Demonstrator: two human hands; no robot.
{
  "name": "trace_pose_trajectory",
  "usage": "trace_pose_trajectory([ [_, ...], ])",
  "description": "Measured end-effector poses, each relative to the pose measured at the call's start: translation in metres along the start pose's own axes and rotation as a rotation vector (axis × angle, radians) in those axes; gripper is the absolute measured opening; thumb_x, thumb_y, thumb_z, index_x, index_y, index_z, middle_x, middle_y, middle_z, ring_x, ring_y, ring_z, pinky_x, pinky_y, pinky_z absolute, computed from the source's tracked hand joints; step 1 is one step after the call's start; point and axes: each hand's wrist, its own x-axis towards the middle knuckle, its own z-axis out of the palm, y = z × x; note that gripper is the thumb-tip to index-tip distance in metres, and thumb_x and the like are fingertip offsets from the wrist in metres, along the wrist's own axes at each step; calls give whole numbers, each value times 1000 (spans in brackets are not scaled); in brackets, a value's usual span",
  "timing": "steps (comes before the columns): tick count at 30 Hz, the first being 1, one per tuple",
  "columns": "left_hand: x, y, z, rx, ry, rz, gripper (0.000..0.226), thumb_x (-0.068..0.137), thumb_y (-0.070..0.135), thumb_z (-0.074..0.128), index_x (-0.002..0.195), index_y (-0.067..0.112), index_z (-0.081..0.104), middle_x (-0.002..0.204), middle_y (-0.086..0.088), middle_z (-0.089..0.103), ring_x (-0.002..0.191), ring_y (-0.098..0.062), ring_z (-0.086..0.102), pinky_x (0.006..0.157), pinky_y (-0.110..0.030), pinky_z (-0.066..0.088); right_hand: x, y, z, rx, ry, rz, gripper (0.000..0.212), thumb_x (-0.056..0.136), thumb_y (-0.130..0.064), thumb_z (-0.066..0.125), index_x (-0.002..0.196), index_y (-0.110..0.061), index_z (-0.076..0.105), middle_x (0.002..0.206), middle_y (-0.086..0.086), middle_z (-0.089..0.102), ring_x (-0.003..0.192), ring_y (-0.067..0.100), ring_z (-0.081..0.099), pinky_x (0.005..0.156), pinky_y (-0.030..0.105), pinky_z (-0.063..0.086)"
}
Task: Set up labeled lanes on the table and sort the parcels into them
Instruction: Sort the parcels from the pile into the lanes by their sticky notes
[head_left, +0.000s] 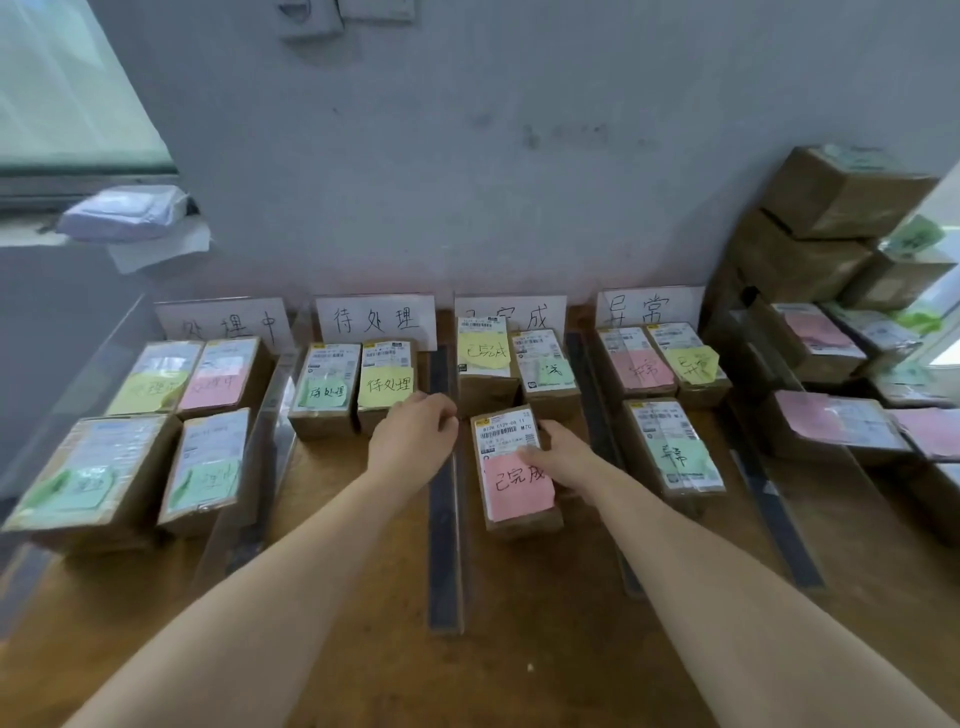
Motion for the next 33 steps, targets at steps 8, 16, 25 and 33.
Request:
trace_pose_trajectory([
  [8,-21,-50,3,140,-16,-86,27,95,27,50,120,23,59,110,4,59,98,-16,57,80,-33,53,22,0,30,-125,117,-47,39,97,-25,55,134,-15,46,128,8,60,115,23,60,90,36,51],
  [16,-16,-23,-15,255,4,73,27,96,28,48,121,24,58,115,3,60,105,-17,55,87,-33,47,3,-14,3,-622,245,-288,42,99,-32,49,139,-21,45,135,8,49,120,27,52,91,39,49],
  [25,-13,54,-34,353,28,264,23,96,27,44,115,22,57,112,3,58,104,-17,52,91,-34,43,-47,-13,-54,-970,441,-377,39,98,-34,47,134,-19,47,131,7,52,120,28,52,94,43,48],
  [33,-21,156,1,355,69,386,24,96,29,45,115,24,59,114,3,62,103,-17,60,89,-34,50,-98,34,-147,-997,517,-358,36,100,-32,47,134,-20,47,132,7,54,119,28,54,94,40,47],
])
